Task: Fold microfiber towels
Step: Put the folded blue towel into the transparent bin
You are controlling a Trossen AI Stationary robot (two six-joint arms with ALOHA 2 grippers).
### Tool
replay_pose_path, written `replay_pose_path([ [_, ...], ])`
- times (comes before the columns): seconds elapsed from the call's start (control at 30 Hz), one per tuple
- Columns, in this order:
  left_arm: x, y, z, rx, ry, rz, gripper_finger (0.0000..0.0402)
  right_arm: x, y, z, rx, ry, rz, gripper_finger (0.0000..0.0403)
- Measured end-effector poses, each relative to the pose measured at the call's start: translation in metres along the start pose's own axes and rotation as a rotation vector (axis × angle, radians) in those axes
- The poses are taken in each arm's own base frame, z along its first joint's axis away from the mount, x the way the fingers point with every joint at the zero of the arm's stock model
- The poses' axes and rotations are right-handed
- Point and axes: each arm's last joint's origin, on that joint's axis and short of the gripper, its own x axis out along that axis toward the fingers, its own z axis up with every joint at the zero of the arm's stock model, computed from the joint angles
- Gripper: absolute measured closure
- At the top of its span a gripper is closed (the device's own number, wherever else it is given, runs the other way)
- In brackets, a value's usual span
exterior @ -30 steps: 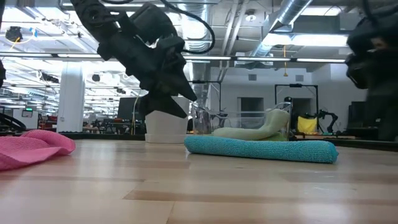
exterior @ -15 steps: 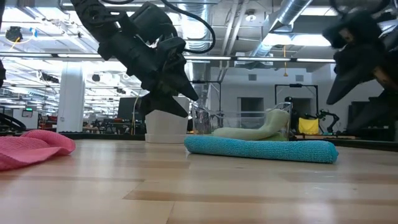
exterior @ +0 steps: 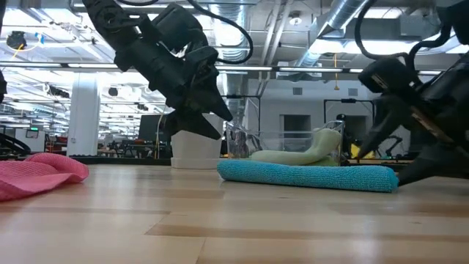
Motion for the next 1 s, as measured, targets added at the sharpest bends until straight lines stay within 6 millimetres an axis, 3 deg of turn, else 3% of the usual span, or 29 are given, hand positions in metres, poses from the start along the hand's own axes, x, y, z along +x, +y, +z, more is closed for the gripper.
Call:
replay_pose_path([
  [0.3, 0.003, 0.003, 0.000, 0.042, -0.043, 0.064, 0.0152, 0.006, 0.002, 0.005, 0.031, -0.018, -0.002, 0.0138],
  [0.6, 0.051, 0.021, -0.025, -0.014, 0.055, -0.010, 0.0152, 0.021, 0.003, 0.013, 0.015, -0.047, -0.028, 0.0151],
  [0.73, 0.063, 0.023, -0.029, -0.038, 0.050, -0.067, 0.0152, 0.021, 0.003, 0.013, 0.009, -0.038, -0.036, 0.0185],
  [1.0, 0.066, 0.024, -0.032, -0.041, 0.052, -0.066, 0.0152, 0.025, 0.004, 0.017, -0.058, 0.003, -0.062, 0.0306],
])
